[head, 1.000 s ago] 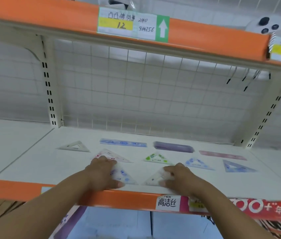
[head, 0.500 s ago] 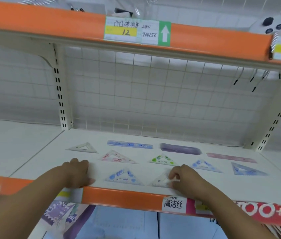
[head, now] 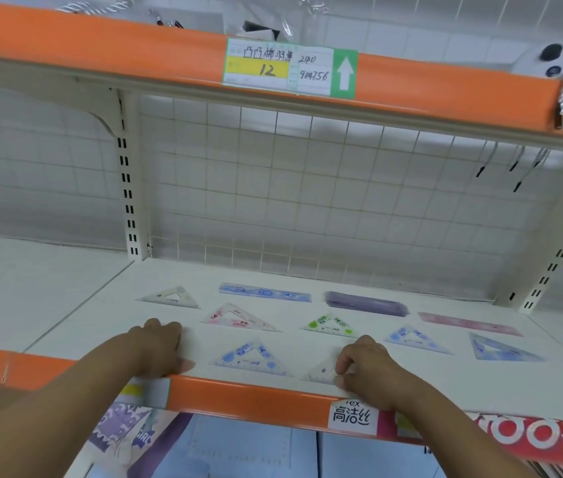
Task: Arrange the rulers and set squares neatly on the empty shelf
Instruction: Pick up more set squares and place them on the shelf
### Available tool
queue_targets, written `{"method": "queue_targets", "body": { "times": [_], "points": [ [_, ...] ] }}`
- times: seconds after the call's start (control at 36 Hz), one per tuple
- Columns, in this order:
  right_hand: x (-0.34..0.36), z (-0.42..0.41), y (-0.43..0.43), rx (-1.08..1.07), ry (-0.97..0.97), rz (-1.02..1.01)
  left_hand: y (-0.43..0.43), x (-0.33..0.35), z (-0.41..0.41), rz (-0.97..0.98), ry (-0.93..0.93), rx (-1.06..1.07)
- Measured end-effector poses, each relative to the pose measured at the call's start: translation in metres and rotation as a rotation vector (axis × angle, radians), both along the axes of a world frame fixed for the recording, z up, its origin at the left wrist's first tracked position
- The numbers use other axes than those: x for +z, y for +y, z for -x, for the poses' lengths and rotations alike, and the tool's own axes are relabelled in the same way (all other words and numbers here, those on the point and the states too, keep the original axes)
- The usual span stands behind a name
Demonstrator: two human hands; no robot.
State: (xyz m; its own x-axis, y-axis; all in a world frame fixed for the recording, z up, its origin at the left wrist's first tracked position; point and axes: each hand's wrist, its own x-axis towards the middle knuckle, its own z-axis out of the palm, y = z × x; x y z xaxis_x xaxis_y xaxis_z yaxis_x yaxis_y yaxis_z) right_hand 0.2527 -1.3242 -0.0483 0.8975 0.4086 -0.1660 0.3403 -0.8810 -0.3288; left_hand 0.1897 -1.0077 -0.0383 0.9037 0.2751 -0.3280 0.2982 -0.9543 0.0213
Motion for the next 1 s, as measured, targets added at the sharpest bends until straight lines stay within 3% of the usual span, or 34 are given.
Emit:
{"method": "queue_targets", "body": {
  "times": [0.75,1.0],
  "points": [
    [0.001,0.006,0.003,-0.026,-0.042,-0.01,-0.006,0.002,0.0,0.0,-0.043,-0.003],
    [-0.002,0.005,-0.001,-0.018,-0.059,-0.055,-0.047,0.003,-0.013,0.099,-0.242,-0.127]
  ]
}}
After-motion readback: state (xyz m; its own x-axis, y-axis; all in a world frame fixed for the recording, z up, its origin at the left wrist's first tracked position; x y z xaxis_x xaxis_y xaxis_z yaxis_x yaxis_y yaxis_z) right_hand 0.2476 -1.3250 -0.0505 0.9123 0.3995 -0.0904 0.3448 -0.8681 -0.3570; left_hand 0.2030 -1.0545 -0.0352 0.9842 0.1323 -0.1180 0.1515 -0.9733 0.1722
